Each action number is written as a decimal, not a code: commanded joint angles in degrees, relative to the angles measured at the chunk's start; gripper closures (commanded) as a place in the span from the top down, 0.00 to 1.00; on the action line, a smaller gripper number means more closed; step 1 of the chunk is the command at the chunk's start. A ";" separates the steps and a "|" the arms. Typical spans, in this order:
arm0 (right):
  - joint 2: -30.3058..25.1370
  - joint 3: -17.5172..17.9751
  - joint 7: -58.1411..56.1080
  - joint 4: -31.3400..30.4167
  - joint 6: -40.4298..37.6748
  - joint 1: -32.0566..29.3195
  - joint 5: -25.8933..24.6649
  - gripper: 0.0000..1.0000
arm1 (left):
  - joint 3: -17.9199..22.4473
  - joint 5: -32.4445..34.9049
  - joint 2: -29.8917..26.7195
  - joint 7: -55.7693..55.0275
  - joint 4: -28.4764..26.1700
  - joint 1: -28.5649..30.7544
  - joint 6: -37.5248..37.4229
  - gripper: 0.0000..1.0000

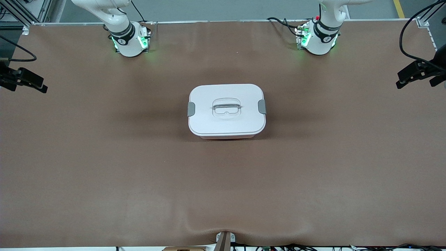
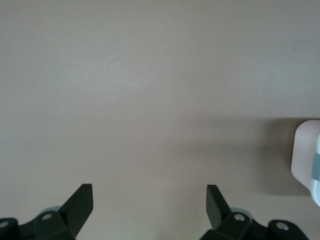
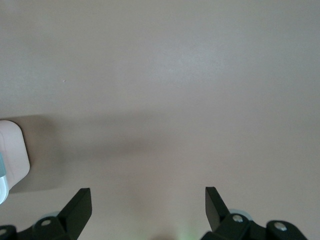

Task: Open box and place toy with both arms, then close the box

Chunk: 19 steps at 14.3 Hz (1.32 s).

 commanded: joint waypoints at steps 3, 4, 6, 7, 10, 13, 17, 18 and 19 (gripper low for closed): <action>0.18 0.16 0.55 0.67 -0.25 0.01 0.10 1.00 | 0.64 0.83 0.45 1.18 1.12 -1.18 -0.30 1.00; 0.18 0.16 0.55 0.67 -0.25 0.01 0.10 1.00 | 0.55 0.65 0.36 1.35 0.77 -1.09 -0.74 1.00; 0.18 0.16 0.55 0.67 -0.25 0.01 0.10 1.00 | 0.99 -1.44 0.45 5.28 0.85 -1.00 0.39 1.00; 0.18 0.16 0.55 0.67 -0.25 0.01 0.10 1.00 | 0.99 -1.98 0.45 5.74 0.85 -1.00 0.40 1.00; 0.18 0.16 0.55 0.67 -0.25 0.01 0.10 1.00 | 0.99 -1.98 0.36 4.96 0.94 -1.00 0.31 1.00; 0.18 0.16 0.55 0.67 -0.25 0.01 0.10 1.00 | 0.82 -1.46 0.36 1.45 1.12 -1.00 0.31 1.00; 0.18 0.16 0.55 0.67 -0.25 0.01 0.10 1.00 | 0.90 -1.54 0.36 0.57 1.12 -1.00 0.22 1.00; 0.18 0.16 0.55 0.67 -0.25 0.01 0.10 1.00 | 0.90 -1.81 0.36 -0.57 1.12 -1.00 0.22 1.00; 0.18 0.16 0.55 0.67 -0.25 0.01 0.10 1.00 | 0.82 -2.07 0.36 -2.15 1.12 -1.00 0.22 1.00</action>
